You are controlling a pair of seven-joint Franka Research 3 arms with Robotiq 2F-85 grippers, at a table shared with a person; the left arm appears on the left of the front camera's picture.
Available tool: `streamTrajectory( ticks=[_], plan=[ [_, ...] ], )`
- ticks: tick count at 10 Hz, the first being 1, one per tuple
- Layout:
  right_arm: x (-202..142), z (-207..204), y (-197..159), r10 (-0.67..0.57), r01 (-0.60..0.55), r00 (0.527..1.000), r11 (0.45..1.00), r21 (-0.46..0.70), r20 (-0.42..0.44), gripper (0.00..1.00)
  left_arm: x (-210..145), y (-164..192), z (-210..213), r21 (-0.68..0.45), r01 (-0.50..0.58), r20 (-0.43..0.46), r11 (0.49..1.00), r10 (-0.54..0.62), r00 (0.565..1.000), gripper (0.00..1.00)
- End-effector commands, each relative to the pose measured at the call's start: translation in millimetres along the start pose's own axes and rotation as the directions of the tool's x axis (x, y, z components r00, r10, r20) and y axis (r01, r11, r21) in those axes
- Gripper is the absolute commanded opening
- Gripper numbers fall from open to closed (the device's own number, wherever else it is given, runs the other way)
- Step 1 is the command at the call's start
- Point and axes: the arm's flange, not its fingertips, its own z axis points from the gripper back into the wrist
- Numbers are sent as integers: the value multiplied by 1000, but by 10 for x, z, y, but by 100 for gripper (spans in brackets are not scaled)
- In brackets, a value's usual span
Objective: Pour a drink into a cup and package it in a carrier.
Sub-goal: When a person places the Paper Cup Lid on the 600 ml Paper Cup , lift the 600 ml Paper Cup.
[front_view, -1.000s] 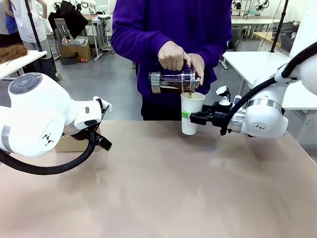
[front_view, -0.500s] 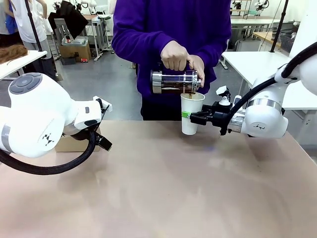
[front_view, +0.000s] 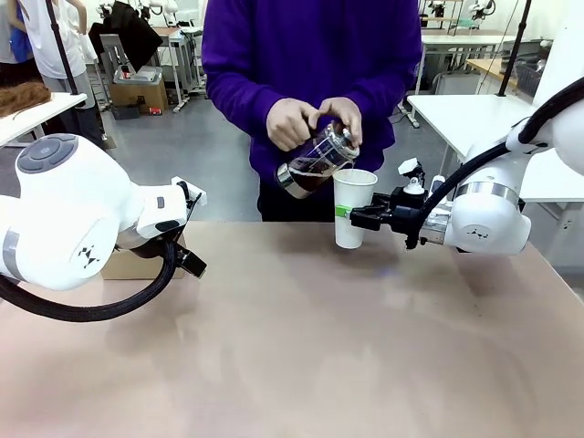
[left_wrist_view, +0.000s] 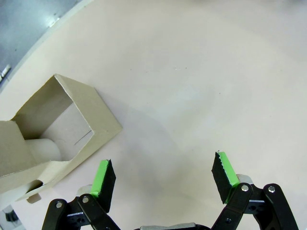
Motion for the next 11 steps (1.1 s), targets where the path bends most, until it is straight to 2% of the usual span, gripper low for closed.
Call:
streamTrajectory(
  ticks=[1,11],
  plan=[
    [29,-23,20,-1,1,1000,1000,-9,2,80,-1,-2,4,-2,0,1,1000,0,1000,100],
    [29,-23,20,-1,1,1000,1000,-9,2,80,-1,-2,4,-2,0,1,1000,0,1000,100]
  ],
)
